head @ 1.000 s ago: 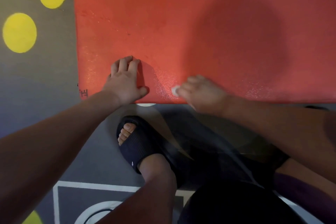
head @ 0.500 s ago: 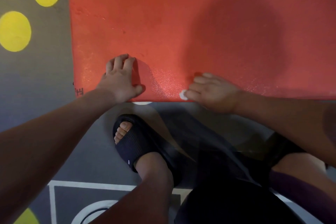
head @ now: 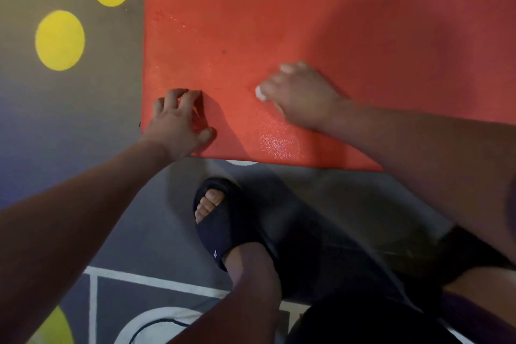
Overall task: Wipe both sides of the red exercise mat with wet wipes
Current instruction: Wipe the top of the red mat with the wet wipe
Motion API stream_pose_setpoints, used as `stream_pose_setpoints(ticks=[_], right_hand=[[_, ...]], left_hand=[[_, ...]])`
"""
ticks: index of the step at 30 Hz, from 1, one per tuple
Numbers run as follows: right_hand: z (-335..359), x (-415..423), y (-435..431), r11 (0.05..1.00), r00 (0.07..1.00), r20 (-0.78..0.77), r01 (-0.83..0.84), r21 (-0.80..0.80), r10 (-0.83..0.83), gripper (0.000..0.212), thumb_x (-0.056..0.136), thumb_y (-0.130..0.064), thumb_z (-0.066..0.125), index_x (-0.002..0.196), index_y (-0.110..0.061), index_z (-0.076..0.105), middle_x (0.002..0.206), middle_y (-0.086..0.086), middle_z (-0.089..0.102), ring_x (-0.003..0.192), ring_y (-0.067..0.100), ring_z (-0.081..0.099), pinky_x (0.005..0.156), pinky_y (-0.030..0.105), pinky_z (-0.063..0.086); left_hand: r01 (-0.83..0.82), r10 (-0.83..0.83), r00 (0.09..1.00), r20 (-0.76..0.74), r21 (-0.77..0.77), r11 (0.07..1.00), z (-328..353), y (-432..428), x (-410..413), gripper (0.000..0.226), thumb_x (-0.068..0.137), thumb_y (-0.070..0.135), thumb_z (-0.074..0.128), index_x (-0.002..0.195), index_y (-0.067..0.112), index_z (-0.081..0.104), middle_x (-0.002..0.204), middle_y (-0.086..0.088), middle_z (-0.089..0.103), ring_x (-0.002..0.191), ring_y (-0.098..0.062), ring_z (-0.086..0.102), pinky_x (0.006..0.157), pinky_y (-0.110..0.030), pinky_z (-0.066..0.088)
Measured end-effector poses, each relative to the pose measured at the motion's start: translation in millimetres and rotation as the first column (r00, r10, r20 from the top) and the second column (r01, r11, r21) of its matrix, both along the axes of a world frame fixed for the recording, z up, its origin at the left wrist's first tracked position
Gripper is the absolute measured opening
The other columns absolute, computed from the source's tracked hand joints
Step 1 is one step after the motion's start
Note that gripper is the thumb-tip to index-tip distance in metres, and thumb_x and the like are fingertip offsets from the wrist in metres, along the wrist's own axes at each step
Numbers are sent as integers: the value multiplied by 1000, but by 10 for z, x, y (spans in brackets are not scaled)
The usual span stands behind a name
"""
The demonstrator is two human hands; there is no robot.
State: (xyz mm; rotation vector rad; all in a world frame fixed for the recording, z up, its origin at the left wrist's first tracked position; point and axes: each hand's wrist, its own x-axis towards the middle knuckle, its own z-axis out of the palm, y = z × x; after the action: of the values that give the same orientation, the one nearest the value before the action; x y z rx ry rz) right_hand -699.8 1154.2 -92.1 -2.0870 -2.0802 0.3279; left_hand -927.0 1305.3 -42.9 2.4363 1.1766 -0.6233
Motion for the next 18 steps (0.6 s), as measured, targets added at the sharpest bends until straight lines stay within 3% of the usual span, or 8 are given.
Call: stream_pose_setpoints(ticks=[2, 4, 7, 9, 12, 15, 17, 18], right_hand=[[-15, 69, 230, 968, 967, -41, 250, 7, -250, 22, 87, -12, 52, 103, -23, 61, 98, 7, 67, 102, 33, 56, 82, 41, 40], [-18, -80, 337, 942, 939, -84, 334, 10, -332, 21, 86, -10, 51, 102, -18, 62, 94, 10, 68, 97, 35, 57, 79, 41, 40], [-70, -458, 111, 1000, 992, -120, 25, -2, -25, 28, 82, -6, 56, 108, -12, 63, 94, 10, 65, 90, 35, 56, 78, 41, 44], [-38, -608, -162, 971, 960, -148, -238, 18, 239, 30, 85, -13, 54, 114, -13, 64, 93, 4, 64, 90, 29, 56, 81, 38, 44], [12, -455, -121, 943, 937, -100, -330, 47, 333, 32, 90, -22, 38, 107, -20, 65, 89, 0, 63, 88, 26, 56, 81, 38, 42], [-32, -154, 305, 1000, 1000, -25, 0, 18, 0, 25, 90, -14, 48, 109, -22, 62, 101, 6, 66, 100, 33, 57, 83, 41, 42], [-33, -79, 500, 970, 970, -22, 242, 14, -242, 22, 90, -14, 48, 108, -19, 61, 103, 9, 66, 101, 35, 56, 81, 42, 39], [-30, -126, 523, 965, 964, -31, 263, 16, -263, 23, 91, -15, 46, 108, -17, 61, 102, 10, 66, 100, 35, 55, 80, 42, 39]], left_hand=[[6, -6, 1000, 12, 7, 1000, -12, -15, 17, 90, 79, 49, 74, 153, 21, 32, 151, -13, 31, 137, -43, 28, 117, -49, 26], [11, -11, 1000, 14, 18, 1000, -15, -16, 19, 89, 80, 45, 75, 153, 21, 31, 152, -12, 29, 137, -42, 27, 116, -52, 28], [19, -19, 1000, 5, 16, 1000, -28, -15, 5, 90, 79, 47, 73, 154, 23, 29, 153, -10, 27, 138, -40, 24, 115, -53, 30], [27, -27, 1000, 12, 16, 1000, -42, -8, -18, 90, 80, 47, 73, 154, 24, 28, 155, -9, 25, 139, -39, 22, 116, -53, 30], [39, -39, 999, 28, 18, 999, -44, 8, -48, 90, 81, 47, 72, 155, 24, 28, 156, -8, 25, 140, -39, 22, 116, -55, 30], [45, -46, 999, 26, 23, 999, -32, 25, -60, 89, 81, 49, 72, 156, 25, 28, 157, -8, 25, 140, -39, 22, 115, -56, 31], [46, -47, 999, 27, 24, 999, -32, 31, -68, 89, 82, 48, 72, 156, 25, 28, 157, -7, 25, 140, -38, 22, 115, -56, 32], [47, -48, 999, 27, 23, 999, -35, 28, -69, 89, 82, 49, 72, 156, 25, 28, 157, -7, 25, 140, -38, 22, 115, -56, 32]])
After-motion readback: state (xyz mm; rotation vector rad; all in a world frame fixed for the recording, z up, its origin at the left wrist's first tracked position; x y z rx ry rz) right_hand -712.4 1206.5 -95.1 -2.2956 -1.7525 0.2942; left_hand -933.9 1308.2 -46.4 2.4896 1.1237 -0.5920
